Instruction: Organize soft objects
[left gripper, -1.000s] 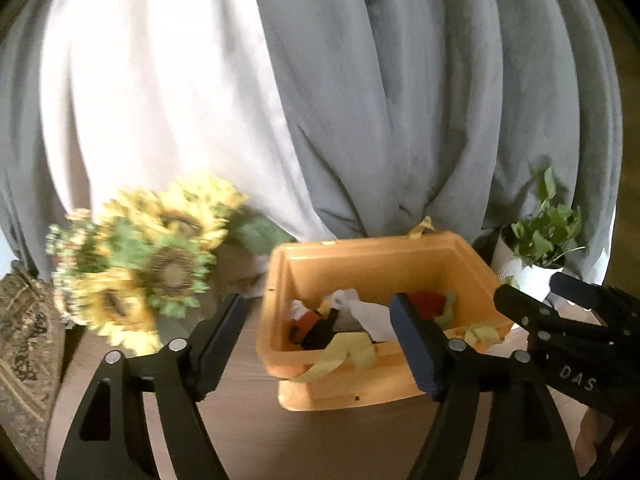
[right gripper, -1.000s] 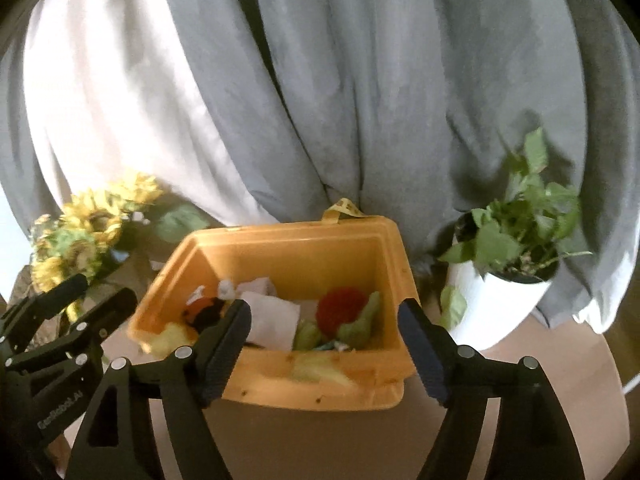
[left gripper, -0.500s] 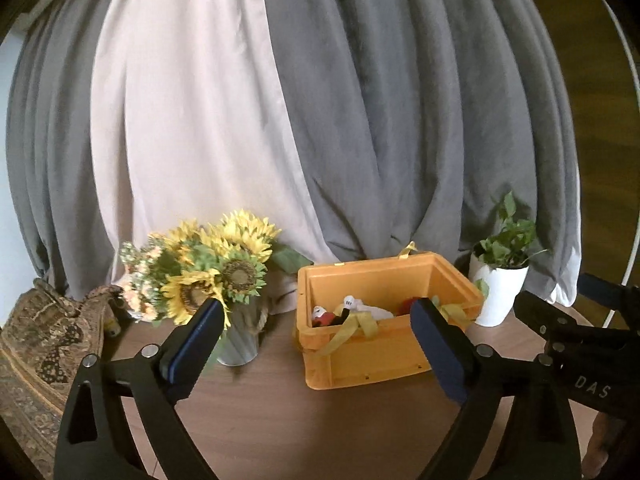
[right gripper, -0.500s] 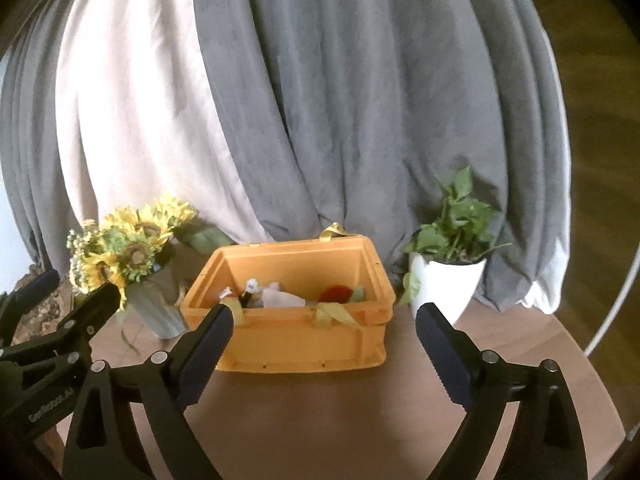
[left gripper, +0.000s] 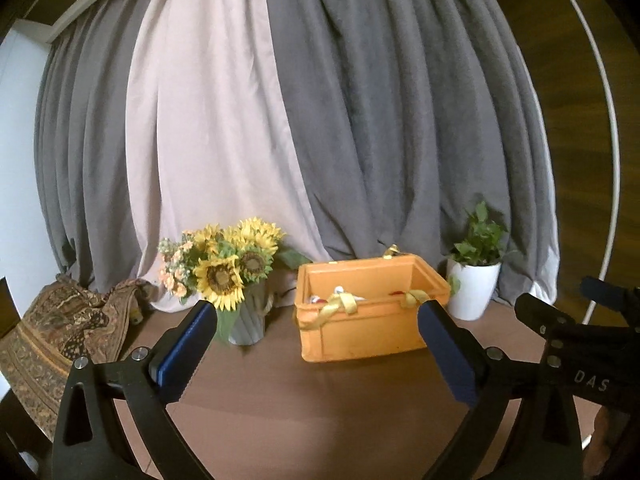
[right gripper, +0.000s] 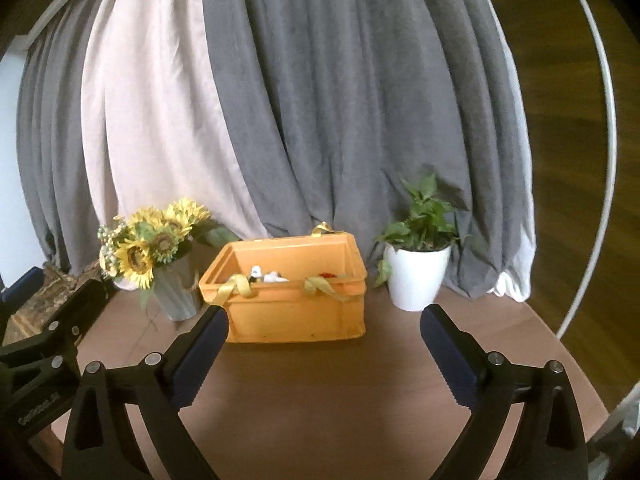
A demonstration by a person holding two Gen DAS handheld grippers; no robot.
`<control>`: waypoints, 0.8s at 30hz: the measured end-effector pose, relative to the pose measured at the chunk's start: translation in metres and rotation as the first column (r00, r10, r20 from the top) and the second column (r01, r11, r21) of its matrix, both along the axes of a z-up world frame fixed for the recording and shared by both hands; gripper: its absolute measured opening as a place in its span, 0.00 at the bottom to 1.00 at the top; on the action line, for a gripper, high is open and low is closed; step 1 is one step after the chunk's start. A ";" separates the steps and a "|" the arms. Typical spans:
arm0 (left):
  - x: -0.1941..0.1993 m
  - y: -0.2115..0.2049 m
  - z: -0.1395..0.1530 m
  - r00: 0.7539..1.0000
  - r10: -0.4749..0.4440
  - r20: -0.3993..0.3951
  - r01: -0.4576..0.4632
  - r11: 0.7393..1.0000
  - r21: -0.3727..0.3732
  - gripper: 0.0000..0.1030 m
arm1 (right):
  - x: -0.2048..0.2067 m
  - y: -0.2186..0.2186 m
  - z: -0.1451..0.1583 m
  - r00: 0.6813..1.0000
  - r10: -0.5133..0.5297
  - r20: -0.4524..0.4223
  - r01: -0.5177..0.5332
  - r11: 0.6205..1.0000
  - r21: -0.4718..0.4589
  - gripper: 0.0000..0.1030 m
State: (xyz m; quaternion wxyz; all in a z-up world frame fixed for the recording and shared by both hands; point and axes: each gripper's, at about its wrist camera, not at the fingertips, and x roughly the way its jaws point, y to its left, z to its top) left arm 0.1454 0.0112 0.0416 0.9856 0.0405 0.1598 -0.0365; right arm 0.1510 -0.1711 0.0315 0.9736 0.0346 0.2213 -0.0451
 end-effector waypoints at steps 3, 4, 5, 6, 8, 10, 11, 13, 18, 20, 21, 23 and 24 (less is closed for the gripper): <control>-0.021 -0.003 -0.001 1.000 0.013 0.001 -0.013 1.000 0.005 1.00 | -0.020 -0.001 0.001 1.000 -0.001 0.006 0.001 1.000 -0.009 0.96; -0.027 -0.004 -0.001 1.000 0.015 0.001 -0.015 1.000 0.004 1.00 | -0.025 -0.001 0.001 1.000 0.000 0.007 0.001 1.000 -0.014 0.96; -0.034 -0.004 -0.002 1.000 0.016 0.001 -0.016 1.000 0.001 1.00 | -0.031 -0.002 0.001 1.000 -0.001 0.009 0.002 1.000 -0.019 0.96; -0.037 -0.005 -0.001 1.000 0.016 0.001 -0.016 1.000 0.000 1.00 | -0.038 -0.001 0.001 1.000 -0.001 0.014 0.001 1.000 -0.025 0.96; -0.047 -0.005 -0.002 1.000 0.019 0.001 -0.019 1.000 -0.004 1.00 | -0.048 -0.002 0.001 1.000 0.004 0.018 -0.003 1.000 -0.028 0.96; -0.057 -0.007 -0.001 1.000 0.018 0.000 -0.018 1.000 -0.004 1.00 | -0.058 -0.003 0.002 1.000 0.007 0.021 -0.006 0.999 -0.032 0.96; -0.061 -0.008 -0.001 1.000 0.017 -0.002 -0.017 1.000 -0.003 1.00 | -0.063 -0.003 0.002 1.000 0.007 0.025 -0.006 0.999 -0.032 0.96; -0.069 -0.008 -0.001 1.000 0.016 -0.004 -0.016 1.000 -0.004 1.00 | -0.071 -0.004 0.003 1.000 0.007 0.029 -0.006 0.999 -0.033 0.96; -0.084 -0.009 -0.002 1.000 0.013 -0.017 -0.013 1.000 -0.009 1.00 | -0.088 -0.006 0.003 0.999 0.009 0.034 -0.008 1.000 -0.027 0.96; -0.088 -0.008 -0.002 1.000 0.009 -0.026 -0.010 1.000 -0.015 1.00 | -0.093 -0.007 0.002 0.999 0.010 0.032 -0.009 1.000 -0.022 0.96; -0.092 -0.008 -0.002 1.000 0.004 -0.030 -0.005 1.000 -0.019 1.00 | -0.095 -0.006 0.003 0.999 0.010 0.031 -0.010 1.000 -0.021 0.96; -0.096 -0.008 -0.002 0.999 0.000 -0.032 0.000 1.000 -0.021 1.00 | -0.102 -0.006 0.003 0.999 0.013 0.033 -0.013 1.000 -0.017 0.96; -0.099 -0.008 -0.002 0.999 -0.001 -0.032 0.000 1.000 -0.020 1.00 | -0.103 -0.006 0.003 0.999 0.014 0.034 -0.014 1.000 -0.017 0.96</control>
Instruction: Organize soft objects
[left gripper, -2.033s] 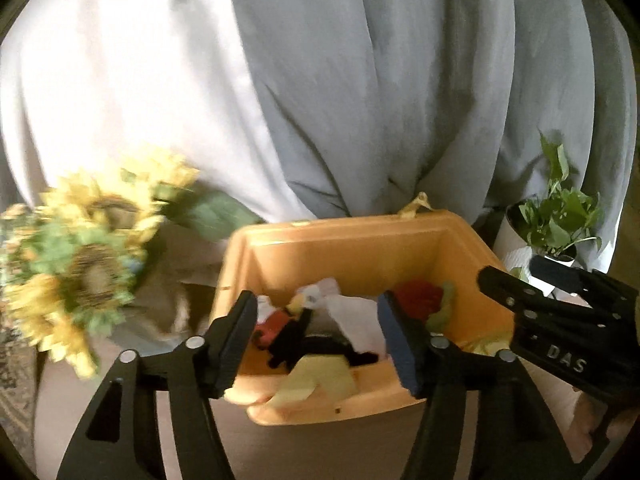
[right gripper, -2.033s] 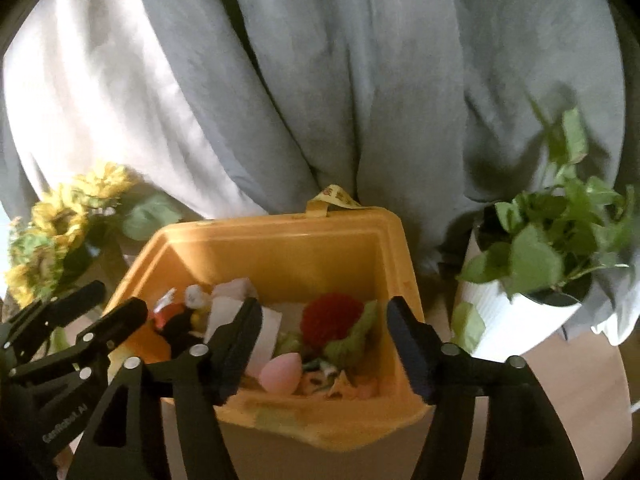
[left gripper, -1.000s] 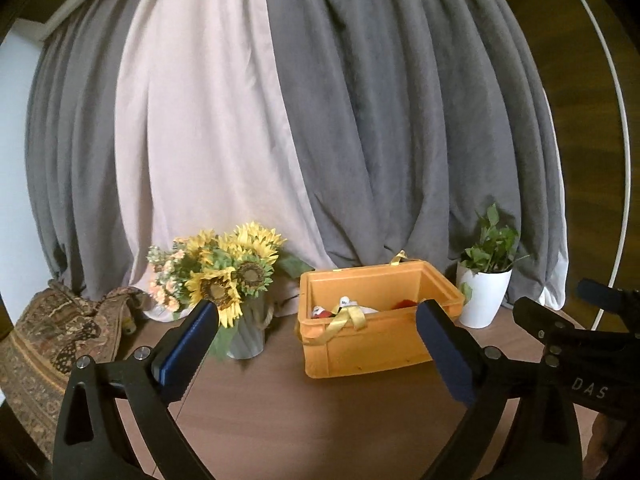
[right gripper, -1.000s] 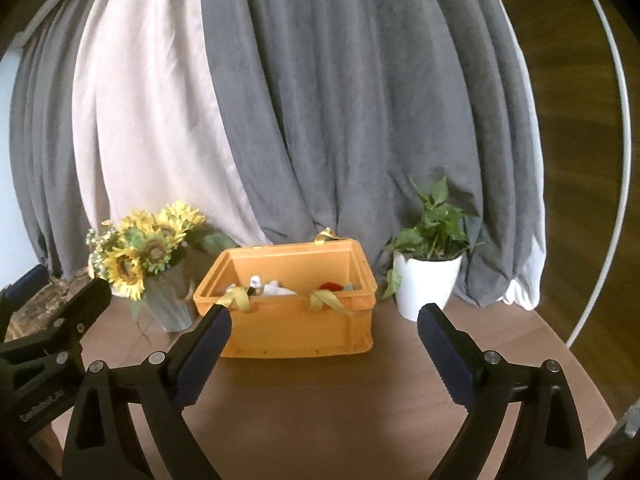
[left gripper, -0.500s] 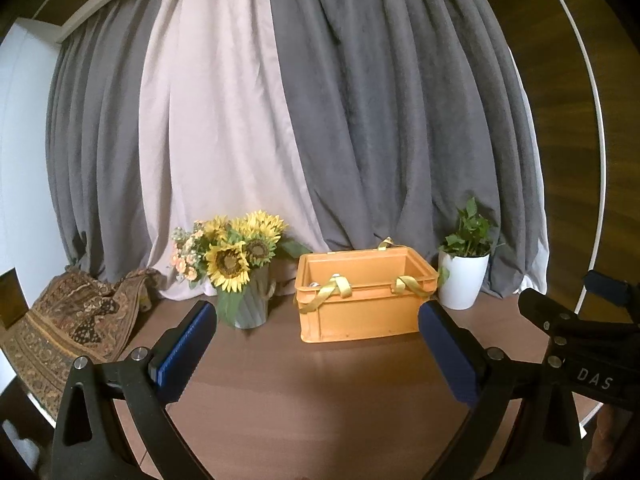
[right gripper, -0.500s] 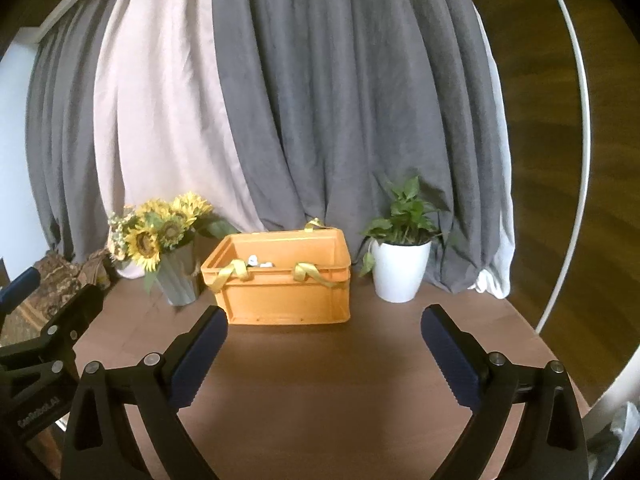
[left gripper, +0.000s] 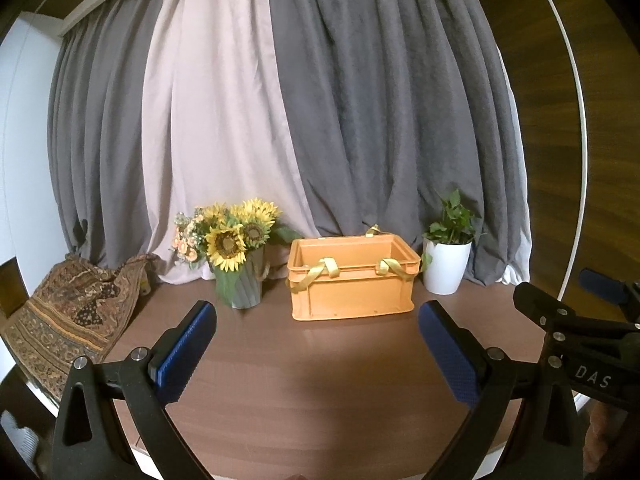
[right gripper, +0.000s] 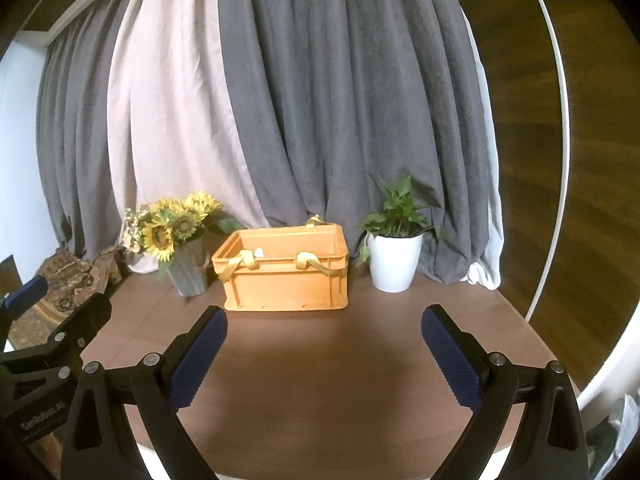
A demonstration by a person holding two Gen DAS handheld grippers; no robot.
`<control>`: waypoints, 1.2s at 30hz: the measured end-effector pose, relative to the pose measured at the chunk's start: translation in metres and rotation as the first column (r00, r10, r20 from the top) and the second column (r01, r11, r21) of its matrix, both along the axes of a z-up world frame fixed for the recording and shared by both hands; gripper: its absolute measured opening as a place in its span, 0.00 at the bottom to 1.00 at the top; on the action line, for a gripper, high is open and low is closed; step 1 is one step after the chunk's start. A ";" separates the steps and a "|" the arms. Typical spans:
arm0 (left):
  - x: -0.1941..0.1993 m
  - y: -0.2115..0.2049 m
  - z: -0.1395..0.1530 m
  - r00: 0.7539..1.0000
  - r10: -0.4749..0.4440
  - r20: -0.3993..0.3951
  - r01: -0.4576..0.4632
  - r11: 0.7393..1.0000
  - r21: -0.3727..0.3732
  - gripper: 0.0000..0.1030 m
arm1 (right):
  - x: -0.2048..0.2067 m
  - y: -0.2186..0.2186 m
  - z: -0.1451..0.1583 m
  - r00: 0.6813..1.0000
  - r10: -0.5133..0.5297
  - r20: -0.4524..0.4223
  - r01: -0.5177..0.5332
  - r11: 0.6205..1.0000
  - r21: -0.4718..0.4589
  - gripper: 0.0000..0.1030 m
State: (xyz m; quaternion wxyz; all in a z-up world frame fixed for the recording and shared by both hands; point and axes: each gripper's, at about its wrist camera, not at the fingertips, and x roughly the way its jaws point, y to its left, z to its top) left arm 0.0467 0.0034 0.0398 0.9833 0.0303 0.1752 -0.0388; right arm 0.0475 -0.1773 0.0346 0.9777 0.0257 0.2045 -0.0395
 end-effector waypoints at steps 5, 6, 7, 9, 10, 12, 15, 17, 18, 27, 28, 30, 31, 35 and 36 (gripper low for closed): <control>-0.009 -0.001 0.002 1.000 0.002 0.008 -0.002 1.000 0.006 1.00 | -0.009 -0.002 -0.001 1.000 0.005 0.002 -0.005 1.000 0.005 0.96; -0.011 -0.001 0.002 1.000 0.001 0.008 -0.001 1.000 0.005 1.00 | -0.010 -0.002 -0.001 1.000 0.007 0.002 -0.007 1.000 0.006 0.96; -0.012 -0.001 0.002 1.000 0.000 0.008 0.000 1.000 0.003 1.00 | -0.011 -0.002 -0.001 1.000 0.007 0.001 -0.007 1.000 0.007 0.96; -0.015 -0.002 0.004 1.000 0.000 0.008 0.000 1.000 0.003 1.00 | -0.013 -0.003 -0.001 1.000 0.009 0.000 -0.009 1.000 0.009 0.96; -0.015 -0.002 0.004 1.000 0.000 0.007 0.000 1.000 0.004 1.00 | -0.014 -0.003 -0.001 1.000 0.010 0.000 -0.010 1.000 0.010 0.96; -0.017 -0.001 0.005 1.000 0.000 0.007 0.000 1.000 0.004 1.00 | -0.016 -0.001 0.000 1.000 0.009 0.002 -0.009 1.000 0.010 0.96; -0.017 -0.001 0.005 1.000 -0.001 0.009 0.001 1.000 0.005 1.00 | -0.015 -0.001 0.000 1.000 0.006 0.001 -0.006 1.000 0.009 0.96; -0.020 0.000 0.006 1.000 -0.002 0.013 0.001 1.000 0.006 1.00 | -0.014 -0.001 0.000 1.000 0.006 0.001 -0.006 1.000 0.009 0.96; -0.021 0.000 0.006 1.000 0.001 0.015 -0.001 1.000 0.006 1.00 | -0.015 -0.001 0.000 1.000 0.006 0.002 -0.006 1.000 0.010 0.96; -0.026 -0.001 0.009 1.000 0.004 0.029 -0.004 1.000 0.006 1.00 | -0.024 0.000 0.002 1.000 0.002 0.014 -0.002 1.000 0.006 0.96; -0.027 -0.002 0.010 1.000 0.001 0.029 -0.001 1.000 0.005 1.00 | -0.025 -0.001 0.003 1.000 0.001 0.015 -0.002 1.000 0.006 0.96; -0.028 -0.003 0.010 1.000 -0.002 0.028 0.002 1.000 0.006 1.00 | -0.025 -0.001 0.003 1.000 0.000 0.015 0.000 1.000 0.006 0.96; -0.028 -0.004 0.010 1.000 -0.002 0.028 0.002 1.000 0.006 1.00 | -0.025 -0.001 0.003 1.000 0.000 0.015 0.000 1.000 0.007 0.96; -0.028 -0.003 0.010 1.000 -0.003 0.029 0.003 1.000 0.004 1.00 | -0.025 -0.002 0.003 1.000 0.001 0.015 -0.001 1.000 0.007 0.96; -0.028 -0.004 0.010 1.000 -0.004 0.030 0.003 1.000 0.005 1.00 | -0.026 -0.002 0.004 1.000 0.000 0.015 0.000 1.000 0.007 0.96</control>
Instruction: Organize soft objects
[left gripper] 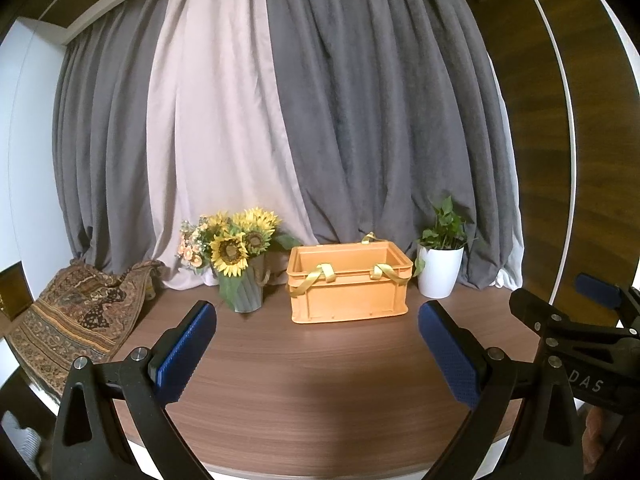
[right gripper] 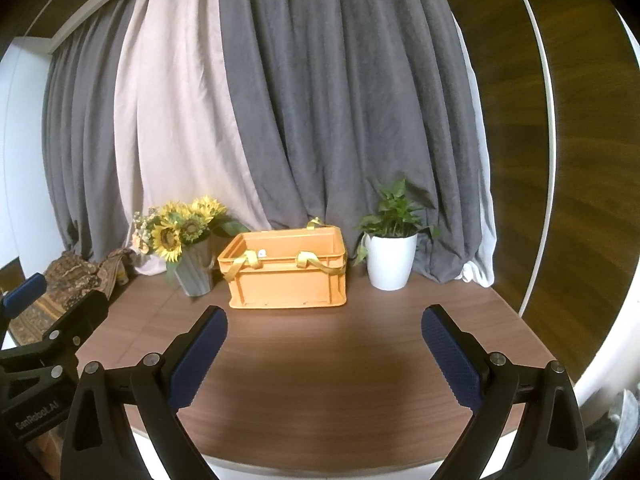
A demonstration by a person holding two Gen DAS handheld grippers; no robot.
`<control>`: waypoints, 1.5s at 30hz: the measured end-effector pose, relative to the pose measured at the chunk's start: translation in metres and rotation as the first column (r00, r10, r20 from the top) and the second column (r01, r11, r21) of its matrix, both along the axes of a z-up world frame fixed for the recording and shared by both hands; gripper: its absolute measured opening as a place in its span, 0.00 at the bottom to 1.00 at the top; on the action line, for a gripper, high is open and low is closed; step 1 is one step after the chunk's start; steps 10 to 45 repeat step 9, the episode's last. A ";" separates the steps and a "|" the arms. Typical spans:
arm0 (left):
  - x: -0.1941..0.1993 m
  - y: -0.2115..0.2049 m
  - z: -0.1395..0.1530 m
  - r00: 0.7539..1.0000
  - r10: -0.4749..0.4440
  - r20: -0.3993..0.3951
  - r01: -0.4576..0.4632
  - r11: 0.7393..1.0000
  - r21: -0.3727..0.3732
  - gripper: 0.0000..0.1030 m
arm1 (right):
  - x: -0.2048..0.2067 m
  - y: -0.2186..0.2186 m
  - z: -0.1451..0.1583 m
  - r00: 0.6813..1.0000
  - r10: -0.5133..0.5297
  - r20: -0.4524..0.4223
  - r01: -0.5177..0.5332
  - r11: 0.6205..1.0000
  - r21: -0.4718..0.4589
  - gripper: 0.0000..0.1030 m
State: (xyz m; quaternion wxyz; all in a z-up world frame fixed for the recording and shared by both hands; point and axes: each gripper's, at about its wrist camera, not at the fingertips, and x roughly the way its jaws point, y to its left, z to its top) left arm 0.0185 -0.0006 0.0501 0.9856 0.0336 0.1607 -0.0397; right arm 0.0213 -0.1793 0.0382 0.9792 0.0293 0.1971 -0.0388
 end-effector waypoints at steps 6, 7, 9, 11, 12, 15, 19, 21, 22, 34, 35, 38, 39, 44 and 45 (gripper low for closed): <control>0.001 -0.001 0.000 1.000 0.000 0.000 0.000 1.000 -0.002 1.00 | 0.000 -0.002 0.001 1.000 -0.003 -0.001 0.003 1.000 0.000 0.96; 0.001 -0.001 0.000 1.000 -0.001 0.001 0.001 1.000 -0.003 1.00 | 0.000 -0.003 0.002 1.000 -0.004 0.000 0.004 1.000 -0.001 0.96; 0.000 -0.002 0.000 1.000 0.004 0.002 -0.004 1.000 -0.001 1.00 | 0.000 -0.003 0.002 1.000 -0.005 0.000 0.005 1.000 -0.001 0.96; 0.000 -0.002 0.000 1.000 0.004 0.002 -0.004 1.000 -0.001 1.00 | 0.000 -0.003 0.002 1.000 -0.005 0.000 0.005 1.000 -0.001 0.96; 0.000 -0.002 0.000 1.000 0.004 0.002 -0.004 1.000 -0.001 1.00 | 0.000 -0.003 0.002 1.000 -0.005 0.000 0.005 1.000 -0.001 0.96; 0.000 -0.002 0.000 1.000 0.004 0.002 -0.004 1.000 -0.001 1.00 | 0.000 -0.003 0.002 1.000 -0.005 0.000 0.005 1.000 -0.001 0.96; 0.000 -0.002 0.000 1.000 0.004 0.002 -0.004 1.000 -0.001 1.00 | 0.000 -0.003 0.002 1.000 -0.005 0.000 0.005 1.000 -0.001 0.96; 0.000 -0.002 0.000 1.000 0.004 0.002 -0.004 1.000 -0.001 1.00 | 0.000 -0.003 0.002 1.000 -0.005 0.000 0.005 1.000 -0.001 0.96; 0.000 -0.002 0.000 1.000 0.004 0.002 -0.004 1.000 -0.001 1.00 | 0.000 -0.003 0.002 1.000 -0.005 0.000 0.005 1.000 -0.001 0.96; 0.000 -0.002 0.000 1.000 0.004 0.002 -0.004 1.000 -0.001 1.00 | 0.000 -0.003 0.002 1.000 -0.005 0.000 0.005 1.000 -0.001 0.96; 0.000 -0.002 0.000 1.000 0.004 0.002 -0.004 1.000 -0.001 1.00 | 0.000 -0.003 0.002 1.000 -0.005 0.000 0.005 1.000 -0.001 0.96; 0.000 -0.002 0.000 1.000 0.004 0.002 -0.004 1.000 -0.001 1.00 | 0.000 -0.003 0.002 1.000 -0.005 0.000 0.005 1.000 -0.001 0.96; 0.000 -0.002 0.000 1.000 0.004 0.002 -0.004 1.000 -0.001 1.00 | 0.000 -0.003 0.002 1.000 -0.005 0.000 0.005 1.000 -0.001 0.96; 0.000 -0.002 0.000 1.000 0.004 0.002 -0.004 1.000 -0.001 1.00 | 0.000 -0.003 0.002 1.000 -0.005 0.000 0.005 1.000 -0.001 0.96; 0.000 -0.002 0.000 1.000 0.004 0.002 -0.004 1.000 -0.001 1.00 | 0.000 -0.003 0.002 1.000 -0.005 0.000 0.005 1.000 -0.001 0.96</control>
